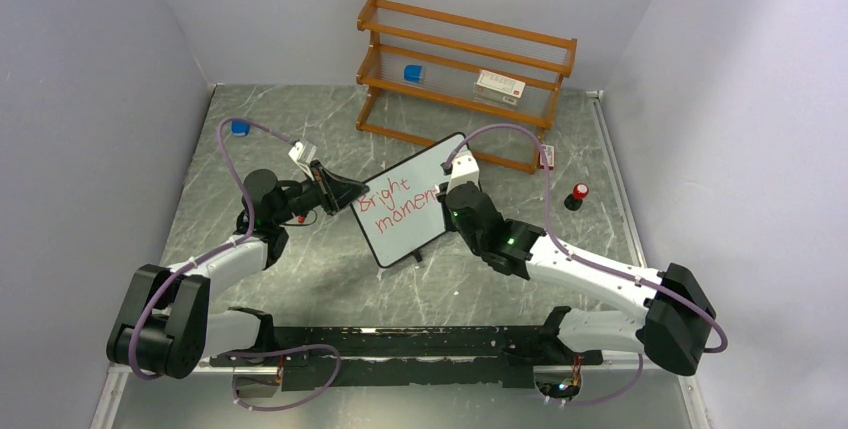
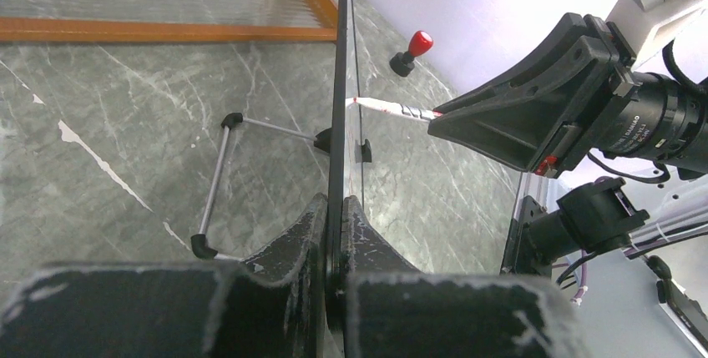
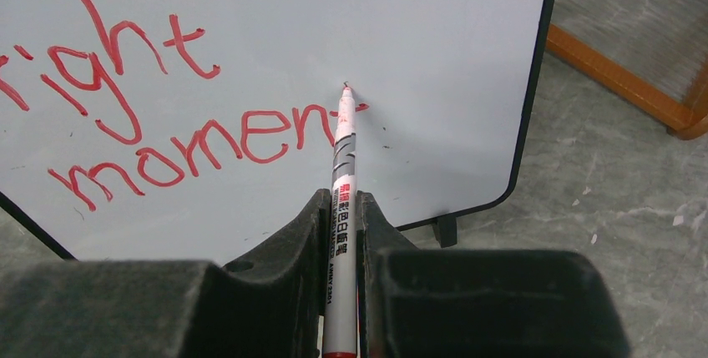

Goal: Write a sentence on the whiteboard

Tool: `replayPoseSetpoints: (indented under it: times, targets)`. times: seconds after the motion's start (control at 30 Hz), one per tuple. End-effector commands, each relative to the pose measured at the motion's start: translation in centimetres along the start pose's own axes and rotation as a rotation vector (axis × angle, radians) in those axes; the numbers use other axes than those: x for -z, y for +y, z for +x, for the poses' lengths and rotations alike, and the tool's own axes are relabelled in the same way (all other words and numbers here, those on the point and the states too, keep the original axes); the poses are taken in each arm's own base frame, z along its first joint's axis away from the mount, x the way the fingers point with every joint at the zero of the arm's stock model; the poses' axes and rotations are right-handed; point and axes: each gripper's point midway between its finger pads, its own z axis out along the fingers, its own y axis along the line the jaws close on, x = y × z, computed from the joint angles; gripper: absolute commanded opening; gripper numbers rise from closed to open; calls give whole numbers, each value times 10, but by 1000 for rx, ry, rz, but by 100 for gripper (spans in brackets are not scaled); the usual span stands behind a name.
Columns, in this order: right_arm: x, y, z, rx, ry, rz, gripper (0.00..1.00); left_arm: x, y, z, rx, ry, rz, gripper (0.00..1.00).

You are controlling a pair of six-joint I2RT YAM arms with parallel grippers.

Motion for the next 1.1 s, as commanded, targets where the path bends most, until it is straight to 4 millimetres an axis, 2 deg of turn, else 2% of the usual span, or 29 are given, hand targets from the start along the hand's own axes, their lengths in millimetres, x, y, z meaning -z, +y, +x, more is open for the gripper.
replayPoseSetpoints:
  times: [0.0, 0.5, 1.07]
  targets:
    - [-4, 2, -10, -13, -18, -2, 0, -3, -2, 2, -32, 22, 15, 5]
    - [2, 2, 26, 13, 98, -29, 0, -3, -1, 3, -30, 22, 13, 5]
    - [6, -4, 34, 22, 122, -12, 0, -2, -2, 1, -32, 20, 12, 5]
